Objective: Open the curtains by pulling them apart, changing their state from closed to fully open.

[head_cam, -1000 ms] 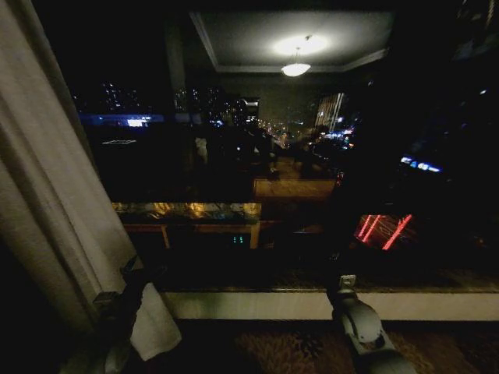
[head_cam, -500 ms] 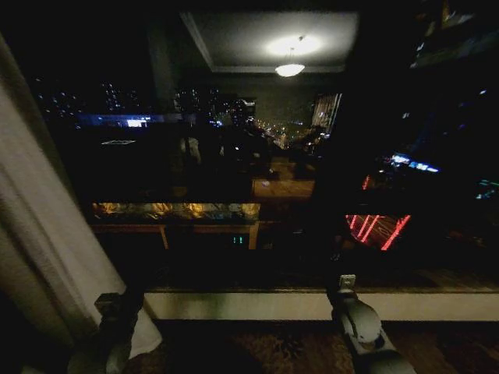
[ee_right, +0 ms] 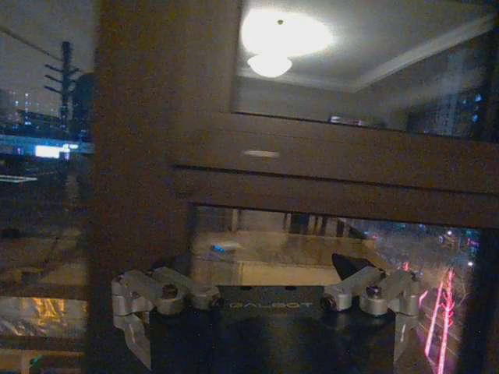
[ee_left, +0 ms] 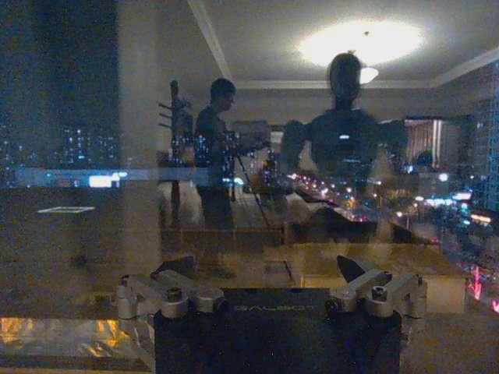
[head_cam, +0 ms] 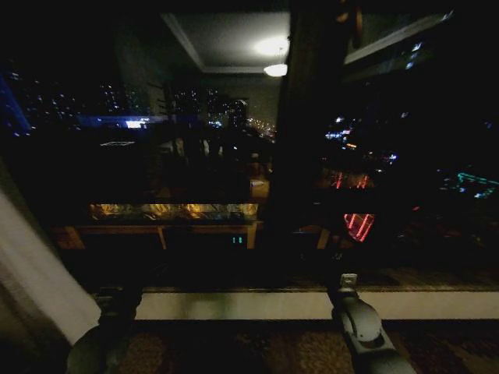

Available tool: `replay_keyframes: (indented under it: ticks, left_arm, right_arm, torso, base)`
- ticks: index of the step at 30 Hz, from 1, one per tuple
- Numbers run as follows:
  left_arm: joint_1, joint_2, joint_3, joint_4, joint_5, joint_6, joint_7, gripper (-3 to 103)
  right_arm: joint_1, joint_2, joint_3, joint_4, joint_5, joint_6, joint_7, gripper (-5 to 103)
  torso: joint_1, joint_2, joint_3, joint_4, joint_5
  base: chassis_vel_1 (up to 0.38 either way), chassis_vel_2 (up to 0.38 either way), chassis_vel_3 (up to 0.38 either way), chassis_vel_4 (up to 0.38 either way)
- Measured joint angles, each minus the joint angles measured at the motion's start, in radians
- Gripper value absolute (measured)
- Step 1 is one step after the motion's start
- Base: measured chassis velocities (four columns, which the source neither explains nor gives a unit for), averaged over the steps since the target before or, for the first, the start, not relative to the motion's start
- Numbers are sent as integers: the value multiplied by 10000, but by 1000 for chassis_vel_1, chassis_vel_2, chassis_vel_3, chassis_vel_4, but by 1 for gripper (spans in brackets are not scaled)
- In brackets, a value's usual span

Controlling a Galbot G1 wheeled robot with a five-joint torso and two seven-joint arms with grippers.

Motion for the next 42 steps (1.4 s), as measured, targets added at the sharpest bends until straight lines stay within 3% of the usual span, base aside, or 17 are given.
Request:
replay_keyframes:
  ticks: [26, 42]
  left_arm:
    - [29, -103, -23, 495, 16, -244, 36, 100]
    - [67, -226, 17, 519, 79, -269, 82, 100]
  right_arm:
    - [73, 94, -94, -279, -371, 3, 21, 100]
    - [-15, 51, 0, -315, -358, 35, 20, 100]
  torso:
    - [2, -1, 1, 0, 0]
    - [0, 1, -1, 3, -1]
  base:
    - [-314, -390, 313, 388]
    - [15, -371, -5, 368]
